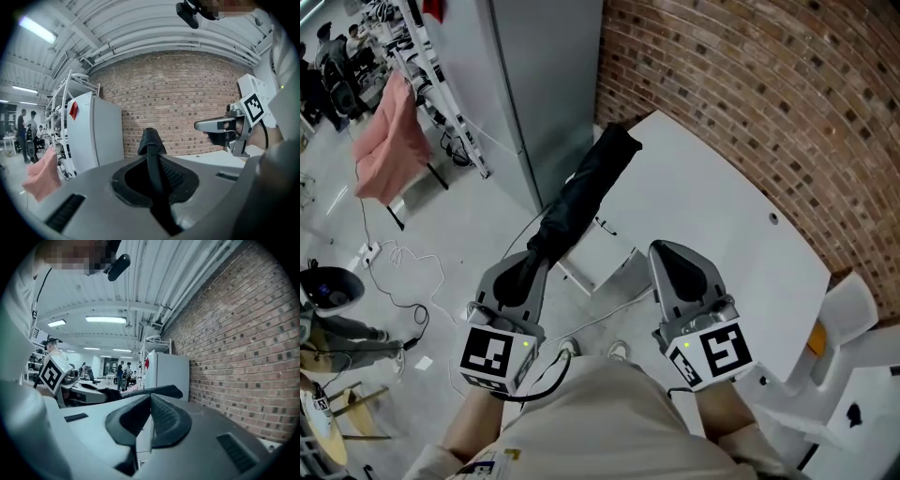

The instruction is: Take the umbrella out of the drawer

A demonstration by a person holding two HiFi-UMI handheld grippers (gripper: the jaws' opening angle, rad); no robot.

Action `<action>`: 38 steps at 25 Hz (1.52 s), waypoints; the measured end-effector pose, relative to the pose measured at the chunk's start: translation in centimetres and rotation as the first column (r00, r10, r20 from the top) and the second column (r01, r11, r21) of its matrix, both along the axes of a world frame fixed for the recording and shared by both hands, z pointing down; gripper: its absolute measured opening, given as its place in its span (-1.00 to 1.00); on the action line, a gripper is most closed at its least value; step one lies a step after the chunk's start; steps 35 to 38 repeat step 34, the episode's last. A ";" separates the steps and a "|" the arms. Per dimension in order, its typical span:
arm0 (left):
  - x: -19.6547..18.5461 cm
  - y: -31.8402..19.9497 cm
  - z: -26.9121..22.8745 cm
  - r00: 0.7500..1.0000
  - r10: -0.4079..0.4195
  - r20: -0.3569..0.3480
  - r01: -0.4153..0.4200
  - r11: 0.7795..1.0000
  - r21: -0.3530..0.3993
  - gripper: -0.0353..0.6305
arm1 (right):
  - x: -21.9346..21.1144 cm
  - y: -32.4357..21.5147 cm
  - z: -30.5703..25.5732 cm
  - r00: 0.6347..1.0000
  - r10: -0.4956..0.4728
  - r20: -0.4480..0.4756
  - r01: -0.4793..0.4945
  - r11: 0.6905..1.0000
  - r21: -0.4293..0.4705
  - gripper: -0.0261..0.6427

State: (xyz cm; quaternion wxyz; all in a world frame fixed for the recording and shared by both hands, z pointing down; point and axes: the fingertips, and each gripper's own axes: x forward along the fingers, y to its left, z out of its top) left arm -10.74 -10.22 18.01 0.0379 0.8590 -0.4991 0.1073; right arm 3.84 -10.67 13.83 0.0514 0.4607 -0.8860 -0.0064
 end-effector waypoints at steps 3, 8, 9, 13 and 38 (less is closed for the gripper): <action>0.1 -0.3 0.7 1.000 0.004 0.016 -0.004 1.000 -0.022 -0.83 | -0.2 -0.5 0.3 1.000 -0.009 0.006 0.009 1.000 -0.015 -0.90; -0.1 -0.5 1.3 1.000 0.009 0.021 -0.008 0.999 -0.035 -0.83 | -0.5 -1.0 0.9 1.000 -0.016 -0.005 0.016 0.999 -0.029 -0.90; -0.1 -0.6 1.3 1.000 0.011 0.021 -0.011 0.999 -0.035 -0.83 | -0.5 -1.0 0.9 1.000 -0.018 -0.007 0.018 0.999 -0.030 -0.90; 0.0 -1.1 1.1 1.000 0.014 0.019 -0.014 0.999 -0.037 -0.83 | -0.6 -1.2 1.1 1.000 -0.016 -0.015 0.016 0.999 -0.035 -0.90; 0.9 -1.2 1.1 1.000 0.021 0.008 -0.020 0.999 -0.038 -0.82 | 0.2 -1.3 1.3 1.000 -0.003 -0.021 0.002 0.999 -0.036 -0.90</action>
